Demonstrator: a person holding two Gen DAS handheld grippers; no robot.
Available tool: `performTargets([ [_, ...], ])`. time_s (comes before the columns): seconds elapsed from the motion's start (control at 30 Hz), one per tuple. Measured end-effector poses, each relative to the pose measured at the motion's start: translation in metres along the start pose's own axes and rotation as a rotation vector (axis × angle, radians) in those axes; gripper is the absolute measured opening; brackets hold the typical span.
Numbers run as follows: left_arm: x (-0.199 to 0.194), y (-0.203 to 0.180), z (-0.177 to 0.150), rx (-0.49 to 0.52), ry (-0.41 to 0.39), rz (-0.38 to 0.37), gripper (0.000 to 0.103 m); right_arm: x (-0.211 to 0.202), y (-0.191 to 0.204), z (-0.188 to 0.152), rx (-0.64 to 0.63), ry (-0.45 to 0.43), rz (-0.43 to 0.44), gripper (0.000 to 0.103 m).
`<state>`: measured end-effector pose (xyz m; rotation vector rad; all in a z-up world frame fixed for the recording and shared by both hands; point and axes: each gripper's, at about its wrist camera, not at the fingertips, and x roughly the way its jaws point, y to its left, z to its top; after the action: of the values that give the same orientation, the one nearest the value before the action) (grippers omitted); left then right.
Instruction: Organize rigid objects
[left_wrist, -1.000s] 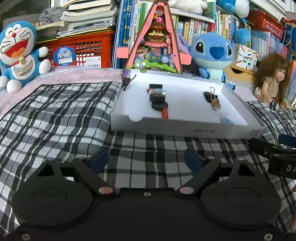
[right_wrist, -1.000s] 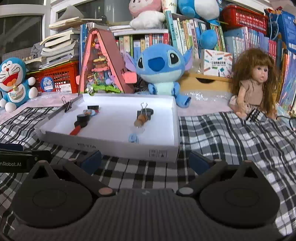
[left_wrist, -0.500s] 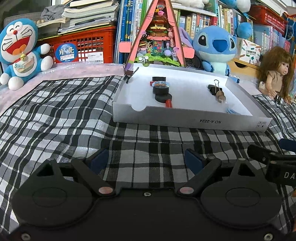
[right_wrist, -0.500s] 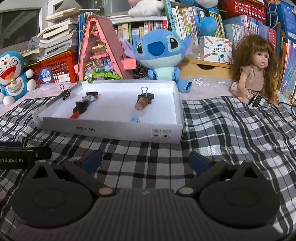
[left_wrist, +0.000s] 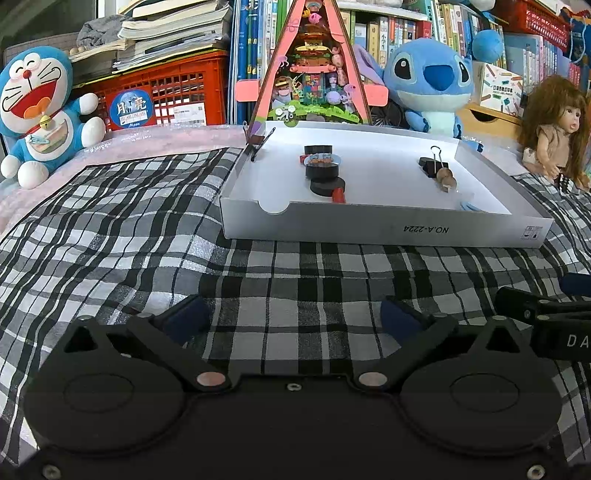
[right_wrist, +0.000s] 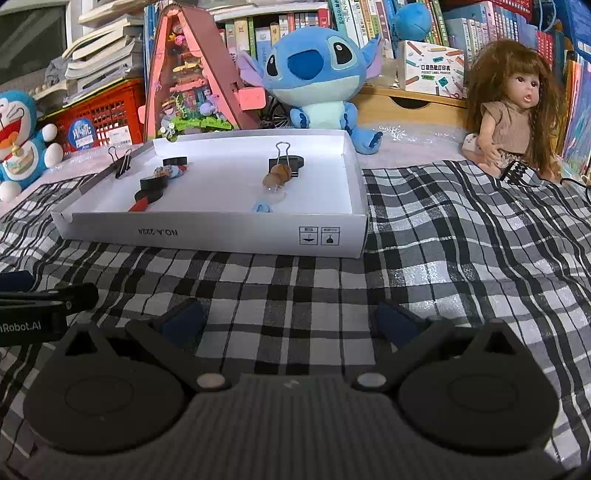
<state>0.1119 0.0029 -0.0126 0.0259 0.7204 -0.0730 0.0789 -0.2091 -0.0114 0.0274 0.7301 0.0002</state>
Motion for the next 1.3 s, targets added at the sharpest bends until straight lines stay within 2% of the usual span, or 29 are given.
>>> performTargets([
  [1.3, 0.0000, -0.0003, -0.0009, 0.002, -0.001, 0.002, 0.103, 0.0006, 0.0032, 0.0007, -0.016, 0.006, -0.011, 0.103],
])
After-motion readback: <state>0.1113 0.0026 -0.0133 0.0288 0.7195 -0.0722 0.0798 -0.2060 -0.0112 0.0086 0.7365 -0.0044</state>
